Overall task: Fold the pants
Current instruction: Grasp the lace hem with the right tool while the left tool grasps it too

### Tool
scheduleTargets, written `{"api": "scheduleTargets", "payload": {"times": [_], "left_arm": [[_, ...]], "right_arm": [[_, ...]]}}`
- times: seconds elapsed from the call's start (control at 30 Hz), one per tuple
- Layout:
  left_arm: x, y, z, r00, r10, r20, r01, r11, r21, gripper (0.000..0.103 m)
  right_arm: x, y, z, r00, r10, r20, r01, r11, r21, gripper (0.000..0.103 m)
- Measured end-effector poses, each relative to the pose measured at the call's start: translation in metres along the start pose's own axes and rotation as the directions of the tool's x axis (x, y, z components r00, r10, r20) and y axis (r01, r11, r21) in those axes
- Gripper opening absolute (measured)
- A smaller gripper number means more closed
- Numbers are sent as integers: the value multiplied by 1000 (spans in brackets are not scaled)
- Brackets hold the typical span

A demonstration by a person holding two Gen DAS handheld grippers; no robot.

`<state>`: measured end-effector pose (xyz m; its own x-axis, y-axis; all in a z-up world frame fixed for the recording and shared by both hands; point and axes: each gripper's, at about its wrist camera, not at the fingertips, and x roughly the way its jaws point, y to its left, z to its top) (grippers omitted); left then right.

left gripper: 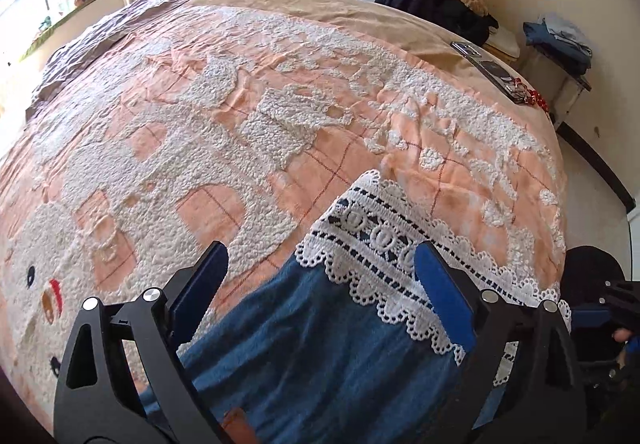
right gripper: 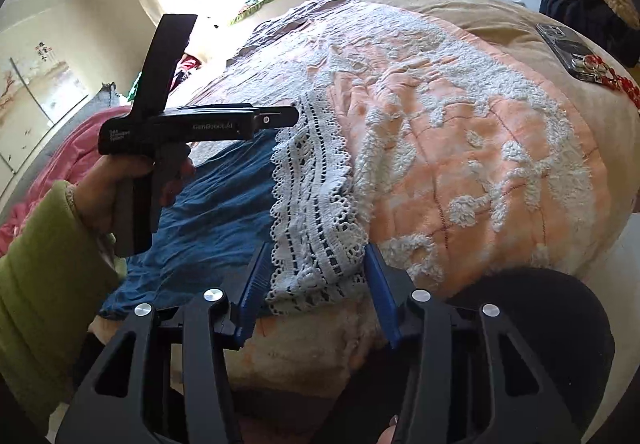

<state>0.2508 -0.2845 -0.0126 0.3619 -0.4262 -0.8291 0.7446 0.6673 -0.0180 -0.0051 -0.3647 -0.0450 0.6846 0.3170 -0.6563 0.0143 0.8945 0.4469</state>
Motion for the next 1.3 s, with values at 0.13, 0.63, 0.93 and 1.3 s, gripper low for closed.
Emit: {"api": "scheduleTargets", "payload": {"times": [0.13, 0.63, 0.93, 1.3], "left_arm": [[11, 0, 5, 998, -54, -18, 55, 998, 30, 84], [36, 0, 4, 968, -238, -78, 241, 970, 27, 55], [22, -6, 8, 976, -212, -48, 213, 977, 18, 15], [-68, 52, -13, 928, -308, 209, 328, 942, -67, 14]], "right_arm": [[7, 6, 0, 999, -45, -26, 44, 999, -28, 47], [19, 0, 1, 1000, -5, -30, 6, 1000, 27, 33], [18, 7, 4, 1000, -6, 8, 6, 1000, 4, 26], [-11, 82, 19, 980, 159, 121, -130, 967, -219, 26]]}}
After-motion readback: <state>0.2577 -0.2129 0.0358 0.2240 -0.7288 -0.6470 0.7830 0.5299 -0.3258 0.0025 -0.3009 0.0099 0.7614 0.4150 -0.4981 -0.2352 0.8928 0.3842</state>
